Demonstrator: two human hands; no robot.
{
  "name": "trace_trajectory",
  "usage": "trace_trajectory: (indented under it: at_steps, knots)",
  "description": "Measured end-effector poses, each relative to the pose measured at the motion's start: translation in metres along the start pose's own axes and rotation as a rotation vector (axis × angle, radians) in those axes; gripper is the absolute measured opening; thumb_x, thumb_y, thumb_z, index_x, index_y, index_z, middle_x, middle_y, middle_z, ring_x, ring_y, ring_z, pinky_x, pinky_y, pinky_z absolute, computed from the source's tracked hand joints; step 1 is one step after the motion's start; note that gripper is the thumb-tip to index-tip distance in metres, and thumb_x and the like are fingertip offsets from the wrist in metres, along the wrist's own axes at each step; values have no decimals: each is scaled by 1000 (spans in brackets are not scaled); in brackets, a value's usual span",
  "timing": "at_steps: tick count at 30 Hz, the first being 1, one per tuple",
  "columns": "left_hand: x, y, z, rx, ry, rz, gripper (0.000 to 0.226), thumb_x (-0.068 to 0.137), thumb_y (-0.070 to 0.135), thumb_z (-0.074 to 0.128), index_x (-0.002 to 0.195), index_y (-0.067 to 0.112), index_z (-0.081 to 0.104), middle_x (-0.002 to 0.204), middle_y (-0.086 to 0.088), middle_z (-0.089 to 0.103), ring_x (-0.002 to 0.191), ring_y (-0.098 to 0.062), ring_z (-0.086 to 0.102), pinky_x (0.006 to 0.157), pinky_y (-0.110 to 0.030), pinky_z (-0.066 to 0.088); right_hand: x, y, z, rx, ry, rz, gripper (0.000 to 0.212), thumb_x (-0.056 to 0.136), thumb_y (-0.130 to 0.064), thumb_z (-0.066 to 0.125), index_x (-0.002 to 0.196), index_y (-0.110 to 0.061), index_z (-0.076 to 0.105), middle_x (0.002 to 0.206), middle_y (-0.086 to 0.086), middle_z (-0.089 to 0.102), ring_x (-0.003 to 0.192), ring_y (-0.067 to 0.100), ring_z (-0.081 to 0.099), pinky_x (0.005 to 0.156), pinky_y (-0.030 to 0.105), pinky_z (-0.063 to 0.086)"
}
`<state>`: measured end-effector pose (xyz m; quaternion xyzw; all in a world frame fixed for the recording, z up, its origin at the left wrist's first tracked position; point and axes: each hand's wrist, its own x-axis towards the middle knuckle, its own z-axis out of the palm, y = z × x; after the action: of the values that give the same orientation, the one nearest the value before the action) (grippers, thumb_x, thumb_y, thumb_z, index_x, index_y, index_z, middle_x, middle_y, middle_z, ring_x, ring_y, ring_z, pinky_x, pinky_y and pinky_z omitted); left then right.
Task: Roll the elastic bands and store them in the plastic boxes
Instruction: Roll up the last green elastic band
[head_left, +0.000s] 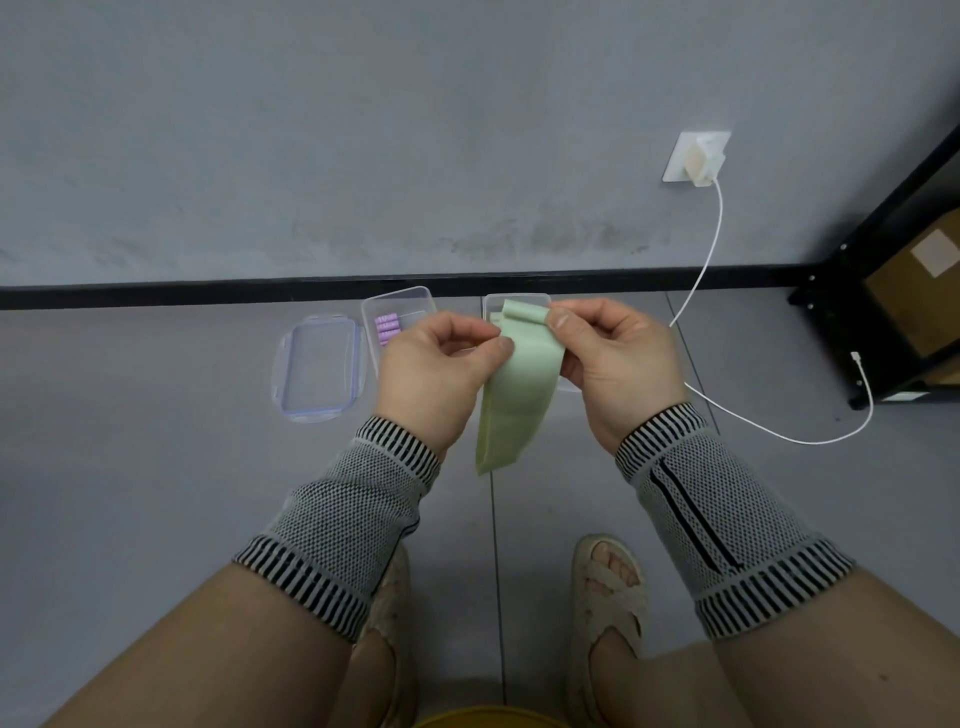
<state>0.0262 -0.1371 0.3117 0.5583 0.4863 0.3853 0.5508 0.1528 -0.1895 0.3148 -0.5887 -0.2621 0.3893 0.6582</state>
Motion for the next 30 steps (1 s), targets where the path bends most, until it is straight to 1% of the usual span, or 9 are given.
trace_trajectory:
  at_steps: [6,9,12,17,19,24,26,28,30]
  knots:
    - [-2,0,2,67,44,63,16,74,12,76,73,23,64,84,0,69,81,-17,67,79,-39,56,0,3,1,-23,21,-23,12,86,-2,64,79,-11,66,78,10,67,73,23,65,69,36,57]
    - [-1,-1,4,48,52,13,15,74,11,76,73,21,64,78,2,68,75,-14,65,78,-39,57,-1,3,2,-39,14,-30,12,86,-3,64,79,-13,67,78,10,68,72,22,65,70,37,57]
    - [0,-2,5,18,58,-37,13,73,10,77,71,18,66,73,2,66,72,-16,63,78,-40,57,-1,3,3,-62,14,-43,12,85,-5,65,79,-15,67,78,10,68,73,24,64,72,39,57]
    - [3,-6,5,-8,69,-107,12,68,13,79,67,15,67,73,-10,68,72,-25,63,78,-45,57,-2,3,4,-86,13,-53,14,85,-5,65,78,-16,67,75,8,67,71,21,64,71,38,56]
    - [4,-6,5,-28,52,-128,13,68,14,79,67,14,66,72,-10,66,70,-24,61,75,-41,56,-2,4,5,-115,10,-64,14,85,-5,66,78,-18,67,76,6,68,72,20,65,71,36,56]
    - [2,-1,5,-61,26,-151,14,75,15,76,71,15,63,67,1,60,58,-10,51,52,-19,41,-4,4,7,-135,-11,-58,18,86,-5,65,77,-21,67,80,7,69,75,20,66,69,32,56]
    - [3,0,4,-63,35,-146,15,76,16,75,69,19,61,71,2,60,63,-11,51,54,-21,40,-5,4,7,-146,-17,-57,18,86,-5,65,77,-20,66,81,9,69,75,20,66,70,32,57]
    - [3,1,4,-55,48,-122,17,78,16,73,67,20,60,73,0,60,68,-15,53,61,-25,41,-5,4,8,-195,-9,-81,18,85,-6,66,76,-22,66,81,9,69,76,19,65,73,33,57]
    - [4,2,3,-30,40,-80,19,81,15,70,66,20,58,68,2,58,66,-13,52,63,-26,42,-5,4,9,-259,2,-114,19,85,-9,67,76,-26,66,80,5,69,74,16,65,71,31,57]
